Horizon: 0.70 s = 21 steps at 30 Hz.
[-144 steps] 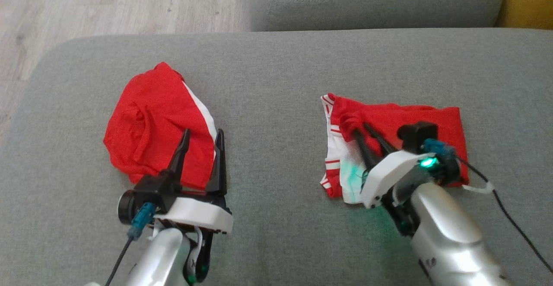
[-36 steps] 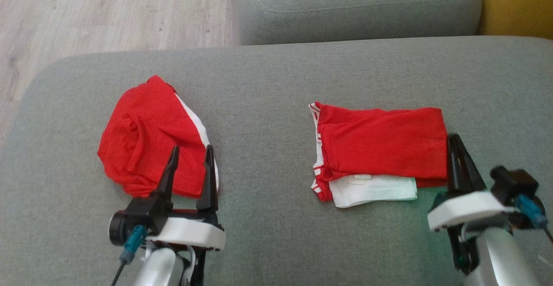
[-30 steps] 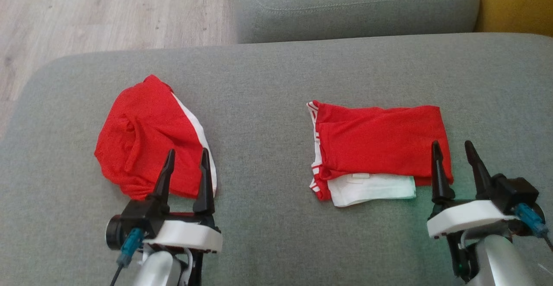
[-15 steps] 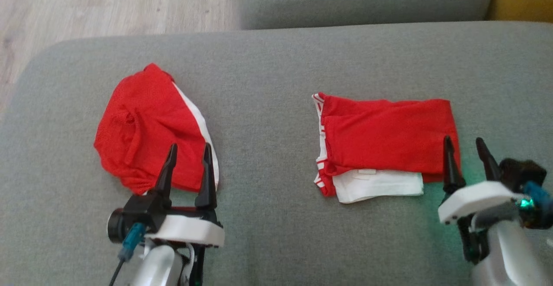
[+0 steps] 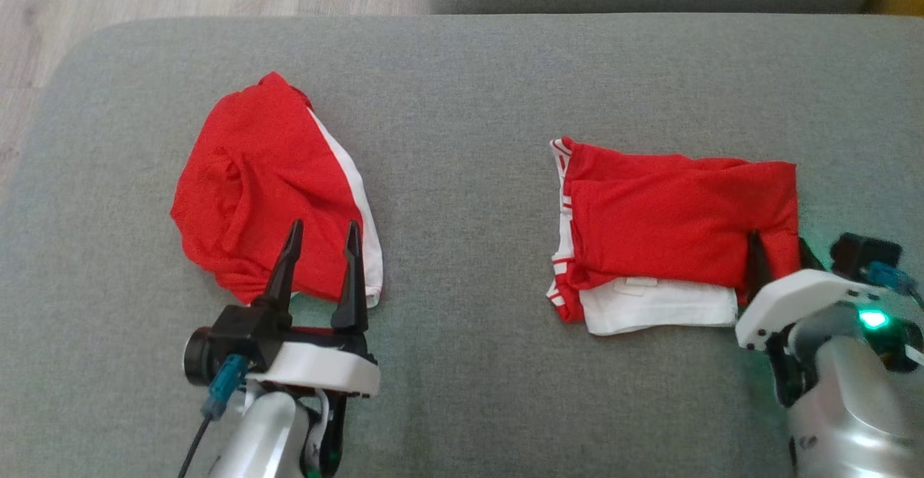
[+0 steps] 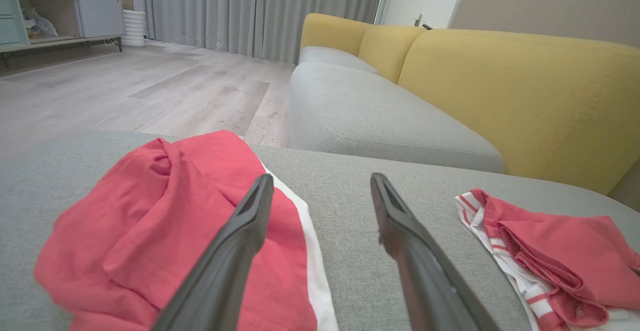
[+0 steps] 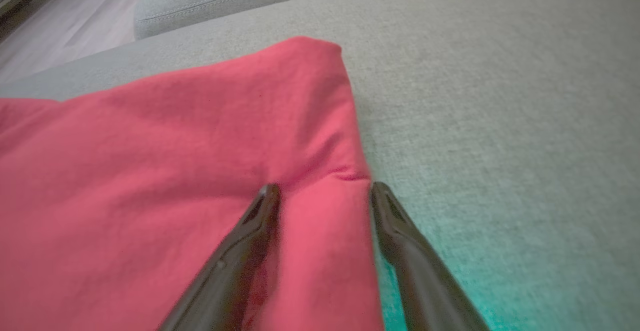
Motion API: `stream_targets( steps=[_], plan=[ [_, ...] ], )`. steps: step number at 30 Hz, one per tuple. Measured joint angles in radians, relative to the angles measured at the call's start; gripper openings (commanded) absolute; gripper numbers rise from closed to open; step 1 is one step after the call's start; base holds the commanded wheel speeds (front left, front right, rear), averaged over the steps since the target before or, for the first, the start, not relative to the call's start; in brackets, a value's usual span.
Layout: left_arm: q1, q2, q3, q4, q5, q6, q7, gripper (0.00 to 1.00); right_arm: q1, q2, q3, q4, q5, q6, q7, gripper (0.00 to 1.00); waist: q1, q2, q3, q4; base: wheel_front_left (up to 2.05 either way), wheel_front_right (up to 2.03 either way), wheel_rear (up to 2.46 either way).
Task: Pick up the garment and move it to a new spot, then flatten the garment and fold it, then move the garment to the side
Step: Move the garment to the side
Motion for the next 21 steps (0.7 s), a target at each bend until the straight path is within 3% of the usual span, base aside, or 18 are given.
stream_targets(
  steps=[10, 21],
  plan=[
    [0.000, 0.000, 0.004, 0.005, 0.000, 0.000, 0.000, 1.00, -0.011, -0.040, 0.031, -0.024, -0.176, 0.000, -0.009, 0.00, -0.0001, 0.0000, -0.023, -0.024, 0.00, 0.00, 0.00],
    [-0.003, 0.000, 0.002, -0.007, -0.009, 0.002, 0.000, 1.00, -0.025, -0.383, 0.014, -0.061, -0.207, 0.000, 0.058, 0.00, -0.0001, 0.0000, 0.000, -0.029, 0.00, 0.00, 0.00]
  ],
)
